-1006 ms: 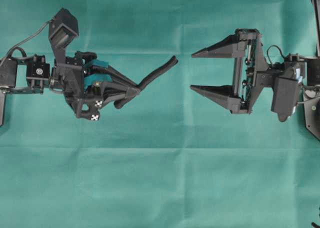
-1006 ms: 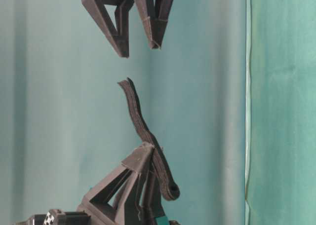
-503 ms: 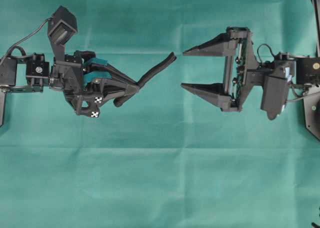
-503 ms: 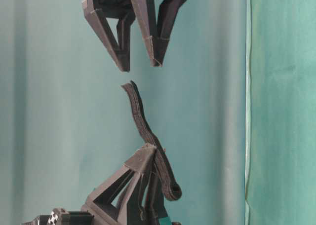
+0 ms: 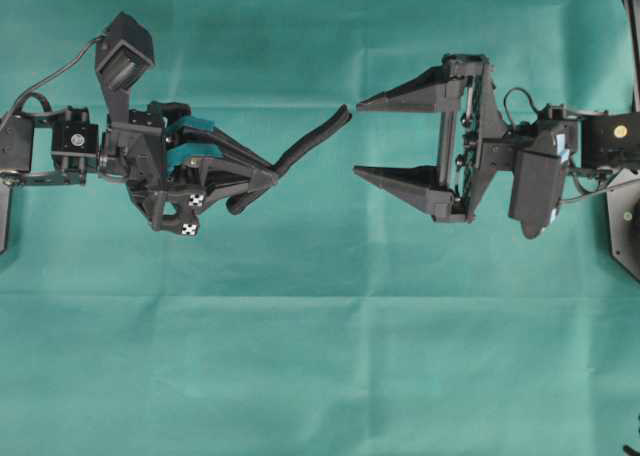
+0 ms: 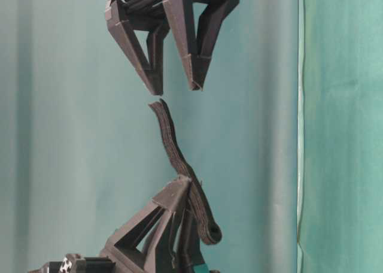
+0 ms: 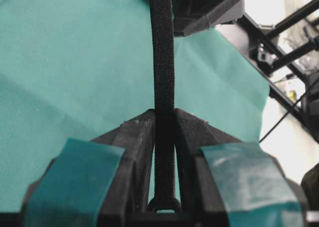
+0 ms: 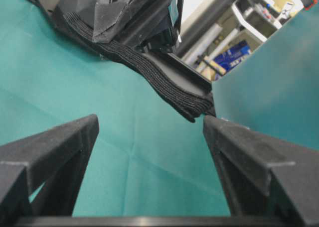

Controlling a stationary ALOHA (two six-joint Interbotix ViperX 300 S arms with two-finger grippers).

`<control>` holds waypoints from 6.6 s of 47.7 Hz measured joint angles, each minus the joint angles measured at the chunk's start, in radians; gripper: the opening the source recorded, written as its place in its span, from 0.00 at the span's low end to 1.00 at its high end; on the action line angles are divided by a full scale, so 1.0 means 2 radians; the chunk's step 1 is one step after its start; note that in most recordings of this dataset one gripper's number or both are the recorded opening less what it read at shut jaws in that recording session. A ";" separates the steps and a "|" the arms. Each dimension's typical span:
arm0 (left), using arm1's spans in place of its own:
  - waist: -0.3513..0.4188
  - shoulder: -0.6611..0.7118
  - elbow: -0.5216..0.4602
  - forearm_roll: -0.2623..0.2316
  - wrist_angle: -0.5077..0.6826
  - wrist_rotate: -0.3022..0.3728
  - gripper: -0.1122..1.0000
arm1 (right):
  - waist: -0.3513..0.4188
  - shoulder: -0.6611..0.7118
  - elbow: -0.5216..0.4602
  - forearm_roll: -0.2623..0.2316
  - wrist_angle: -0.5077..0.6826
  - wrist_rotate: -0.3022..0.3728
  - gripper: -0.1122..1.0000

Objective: Peel off the Velcro with your right arm.

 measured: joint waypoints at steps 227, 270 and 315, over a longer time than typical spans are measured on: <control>0.008 -0.007 0.005 0.000 -0.006 0.002 0.19 | -0.003 0.028 -0.005 -0.005 -0.044 0.002 0.02; 0.008 -0.006 0.007 0.000 -0.015 0.004 0.19 | 0.011 0.074 -0.050 -0.023 -0.044 0.002 0.02; 0.015 -0.006 0.011 0.000 -0.018 0.005 0.19 | 0.026 0.128 -0.104 -0.039 -0.017 0.002 0.02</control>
